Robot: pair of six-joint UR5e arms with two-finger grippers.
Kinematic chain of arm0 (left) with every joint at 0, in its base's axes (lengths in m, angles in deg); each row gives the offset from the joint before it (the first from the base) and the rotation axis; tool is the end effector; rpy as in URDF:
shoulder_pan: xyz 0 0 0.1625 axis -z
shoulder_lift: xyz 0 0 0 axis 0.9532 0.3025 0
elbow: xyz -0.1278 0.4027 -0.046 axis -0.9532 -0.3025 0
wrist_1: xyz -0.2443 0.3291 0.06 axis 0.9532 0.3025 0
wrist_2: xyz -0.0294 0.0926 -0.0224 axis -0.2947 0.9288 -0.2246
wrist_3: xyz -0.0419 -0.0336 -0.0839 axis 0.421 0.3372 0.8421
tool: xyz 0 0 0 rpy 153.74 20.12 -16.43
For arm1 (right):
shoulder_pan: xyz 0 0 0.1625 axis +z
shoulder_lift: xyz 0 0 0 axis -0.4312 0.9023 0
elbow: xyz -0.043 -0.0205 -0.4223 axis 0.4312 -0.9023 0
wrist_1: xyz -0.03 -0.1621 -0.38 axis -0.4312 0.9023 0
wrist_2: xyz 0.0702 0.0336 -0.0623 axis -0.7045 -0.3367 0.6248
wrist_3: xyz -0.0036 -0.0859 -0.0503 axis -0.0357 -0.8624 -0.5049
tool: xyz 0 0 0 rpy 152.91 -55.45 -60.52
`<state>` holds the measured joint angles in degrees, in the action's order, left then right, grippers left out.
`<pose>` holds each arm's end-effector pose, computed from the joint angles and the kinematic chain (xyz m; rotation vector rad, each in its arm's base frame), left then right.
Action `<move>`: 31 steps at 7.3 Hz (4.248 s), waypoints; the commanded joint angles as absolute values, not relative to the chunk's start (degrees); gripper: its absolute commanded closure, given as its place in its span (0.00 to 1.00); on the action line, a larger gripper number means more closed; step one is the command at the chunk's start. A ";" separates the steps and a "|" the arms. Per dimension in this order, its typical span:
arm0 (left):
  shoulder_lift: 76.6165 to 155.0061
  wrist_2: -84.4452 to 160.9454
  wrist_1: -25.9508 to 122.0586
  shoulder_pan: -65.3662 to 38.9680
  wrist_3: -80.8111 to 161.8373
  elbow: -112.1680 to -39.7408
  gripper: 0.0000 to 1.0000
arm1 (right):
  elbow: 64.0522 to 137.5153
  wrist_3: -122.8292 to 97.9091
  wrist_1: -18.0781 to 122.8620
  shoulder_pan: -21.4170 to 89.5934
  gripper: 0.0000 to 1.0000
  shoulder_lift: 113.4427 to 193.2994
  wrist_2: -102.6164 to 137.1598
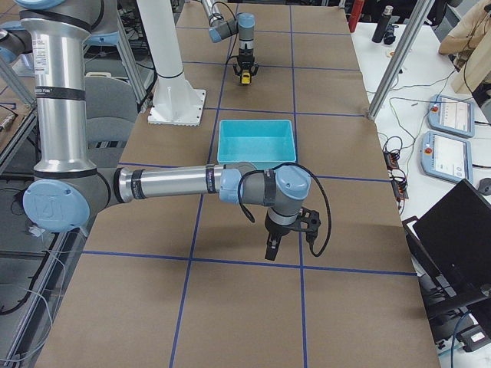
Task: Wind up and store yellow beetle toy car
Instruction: 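Drag the car backward toward the robot with the left gripper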
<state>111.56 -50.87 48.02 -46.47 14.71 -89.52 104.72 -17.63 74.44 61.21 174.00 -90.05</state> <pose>0.4837 -0.3442 0.3461 0.7847 0.7950 1.3617 0.0413 -0.4860 0.6237 -0.1290 -0.6939 0.1498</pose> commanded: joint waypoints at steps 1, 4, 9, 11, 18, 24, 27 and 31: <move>110.99 -50.96 48.05 -46.47 14.71 -89.66 1.00 | 104.91 -17.62 74.43 61.20 0.00 174.00 -90.05; 109.58 -52.10 48.23 -46.38 14.71 -90.01 1.00 | 104.99 -17.62 74.35 61.20 0.00 173.91 -90.05; 106.33 -52.28 48.76 -46.20 14.71 -91.94 1.00 | 105.00 -17.62 74.43 61.20 0.00 173.83 -90.14; 105.89 -52.19 48.84 -46.20 14.71 -92.21 1.00 | 105.08 -17.62 74.35 61.20 0.00 173.74 -90.31; 104.04 -52.19 49.11 -46.12 14.80 -92.65 1.00 | 105.17 -17.62 74.35 61.20 0.00 173.74 -91.54; 102.29 -52.19 50.24 -46.03 15.23 -92.74 1.00 | 105.17 -17.62 74.35 61.20 0.00 173.65 -91.54; 101.06 -52.19 50.34 -45.94 15.32 -93.61 1.00 | 105.08 -17.62 74.35 61.20 0.00 173.65 -91.72; 99.82 -52.19 51.22 -46.03 15.41 -93.53 1.00 | 105.08 -17.62 74.35 61.20 0.00 173.65 -91.72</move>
